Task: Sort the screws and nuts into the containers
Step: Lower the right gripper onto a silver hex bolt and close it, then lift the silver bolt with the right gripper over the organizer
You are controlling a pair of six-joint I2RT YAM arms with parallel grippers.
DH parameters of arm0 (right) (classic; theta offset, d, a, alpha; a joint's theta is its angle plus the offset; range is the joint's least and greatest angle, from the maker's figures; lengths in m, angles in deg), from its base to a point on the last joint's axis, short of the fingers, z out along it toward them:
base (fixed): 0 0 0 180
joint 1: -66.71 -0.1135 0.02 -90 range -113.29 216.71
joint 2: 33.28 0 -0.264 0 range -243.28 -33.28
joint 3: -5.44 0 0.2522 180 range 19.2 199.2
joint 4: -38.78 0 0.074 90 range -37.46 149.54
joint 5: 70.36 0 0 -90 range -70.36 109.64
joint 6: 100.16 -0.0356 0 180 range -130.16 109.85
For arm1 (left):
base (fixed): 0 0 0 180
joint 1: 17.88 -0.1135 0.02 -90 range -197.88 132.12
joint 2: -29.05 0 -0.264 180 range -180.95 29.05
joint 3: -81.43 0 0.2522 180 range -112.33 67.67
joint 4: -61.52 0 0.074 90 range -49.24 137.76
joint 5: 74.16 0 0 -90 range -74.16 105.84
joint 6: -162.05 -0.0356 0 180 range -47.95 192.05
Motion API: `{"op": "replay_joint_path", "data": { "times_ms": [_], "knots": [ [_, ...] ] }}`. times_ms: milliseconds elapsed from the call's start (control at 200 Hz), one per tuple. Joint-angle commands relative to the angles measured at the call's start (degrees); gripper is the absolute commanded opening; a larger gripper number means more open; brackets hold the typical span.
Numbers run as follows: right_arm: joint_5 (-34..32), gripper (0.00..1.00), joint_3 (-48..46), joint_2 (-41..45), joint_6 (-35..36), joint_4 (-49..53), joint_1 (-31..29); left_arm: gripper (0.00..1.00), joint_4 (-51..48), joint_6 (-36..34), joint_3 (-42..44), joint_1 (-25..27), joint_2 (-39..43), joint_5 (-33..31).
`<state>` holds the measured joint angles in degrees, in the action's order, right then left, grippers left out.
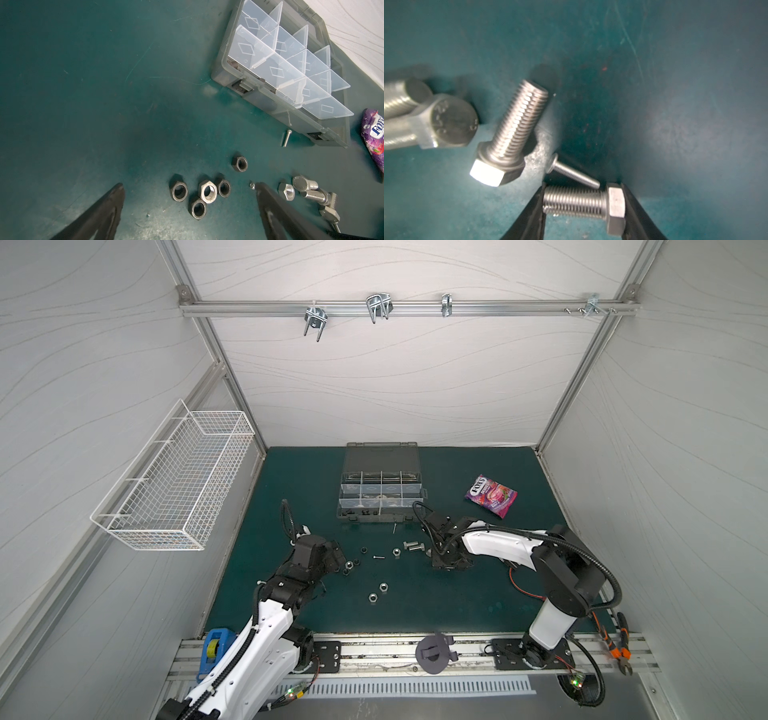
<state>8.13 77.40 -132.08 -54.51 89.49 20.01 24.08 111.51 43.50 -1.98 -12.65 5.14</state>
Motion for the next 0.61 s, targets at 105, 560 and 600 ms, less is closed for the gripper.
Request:
{"op": "replay_joint_path", "data": {
  "times_ms": [105, 560, 600],
  "knots": [
    [-0.9, 0.36, 0.9, -0.7, 0.1, 4.1, -0.3, 0.99, 2.2, 0.5, -0.9, -0.2, -1.2, 0.3],
    [-4.5, 0.30, 14.4, 2.5, 6.2, 7.2, -0.2, 0.99, 2.4, 0.5, -1.1, -0.2, -1.0, -1.9],
    [-4.6, 0.30, 16.3, 1.5, 7.2, 6.9, -0.2, 0.99, 2.4, 0.5, -1.1, -0.2, -0.9, -2.0]
  ]
}}
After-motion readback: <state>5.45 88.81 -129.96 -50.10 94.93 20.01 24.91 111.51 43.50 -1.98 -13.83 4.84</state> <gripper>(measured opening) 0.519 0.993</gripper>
